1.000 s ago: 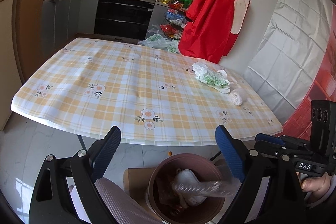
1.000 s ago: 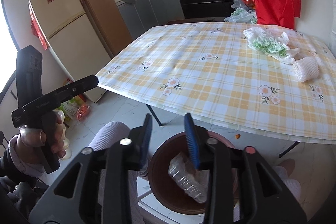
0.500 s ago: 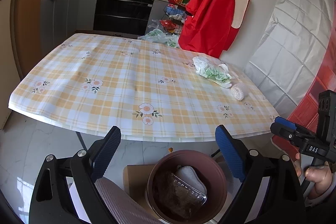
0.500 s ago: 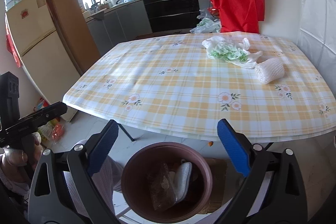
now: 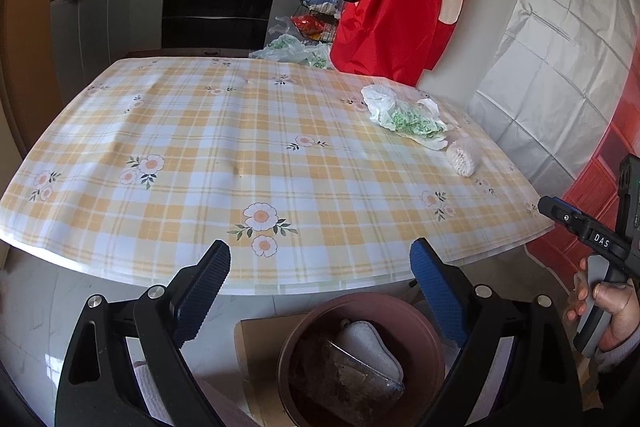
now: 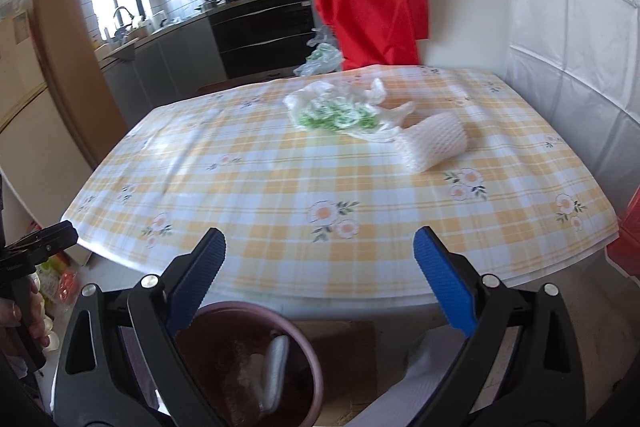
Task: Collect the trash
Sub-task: 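Grasp the white plastic bag with green print with the left tool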
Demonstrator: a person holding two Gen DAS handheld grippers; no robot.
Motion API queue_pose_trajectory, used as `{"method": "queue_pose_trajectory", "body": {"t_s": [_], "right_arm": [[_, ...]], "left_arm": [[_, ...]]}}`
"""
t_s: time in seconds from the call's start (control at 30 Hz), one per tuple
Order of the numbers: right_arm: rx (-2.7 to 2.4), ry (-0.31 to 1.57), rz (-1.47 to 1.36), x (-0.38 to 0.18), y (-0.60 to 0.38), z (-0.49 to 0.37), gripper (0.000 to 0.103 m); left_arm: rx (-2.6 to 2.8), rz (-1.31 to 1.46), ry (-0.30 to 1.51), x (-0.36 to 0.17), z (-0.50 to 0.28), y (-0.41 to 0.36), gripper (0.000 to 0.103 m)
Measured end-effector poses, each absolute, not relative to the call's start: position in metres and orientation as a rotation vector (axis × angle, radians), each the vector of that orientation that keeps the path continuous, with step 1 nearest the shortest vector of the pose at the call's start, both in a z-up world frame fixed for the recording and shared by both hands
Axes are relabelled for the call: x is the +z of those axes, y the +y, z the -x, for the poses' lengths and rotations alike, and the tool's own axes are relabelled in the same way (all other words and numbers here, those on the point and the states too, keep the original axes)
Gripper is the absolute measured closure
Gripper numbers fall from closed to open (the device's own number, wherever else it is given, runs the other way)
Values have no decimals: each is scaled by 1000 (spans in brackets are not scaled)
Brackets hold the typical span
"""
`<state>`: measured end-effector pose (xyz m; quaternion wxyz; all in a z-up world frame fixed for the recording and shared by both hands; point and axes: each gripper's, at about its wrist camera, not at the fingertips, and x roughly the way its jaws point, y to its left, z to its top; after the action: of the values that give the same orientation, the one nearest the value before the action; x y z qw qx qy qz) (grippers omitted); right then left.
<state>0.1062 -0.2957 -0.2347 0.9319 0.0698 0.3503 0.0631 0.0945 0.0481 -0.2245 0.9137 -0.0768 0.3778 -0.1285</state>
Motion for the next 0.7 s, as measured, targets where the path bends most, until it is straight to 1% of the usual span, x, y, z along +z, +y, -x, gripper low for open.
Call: {"method": "queue_pose_trajectory", "body": {"t_s": [0.17, 0.4, 0.57, 0.7], "right_arm": [[96, 729, -161, -248, -318, -132, 9], [88, 741, -188, -267, -336, -168, 9], [79, 749, -191, -277, -347, -188, 9], [59, 760, -199, -284, -361, -201, 9]], "left_arm": [[-318, 148, 812, -232, -143, 21, 14], [-400, 123, 855, -242, -244, -40, 14], [-439, 174, 857, -248, -322, -84, 14], [-444, 252, 886, -263, -374, -115, 14]]}}
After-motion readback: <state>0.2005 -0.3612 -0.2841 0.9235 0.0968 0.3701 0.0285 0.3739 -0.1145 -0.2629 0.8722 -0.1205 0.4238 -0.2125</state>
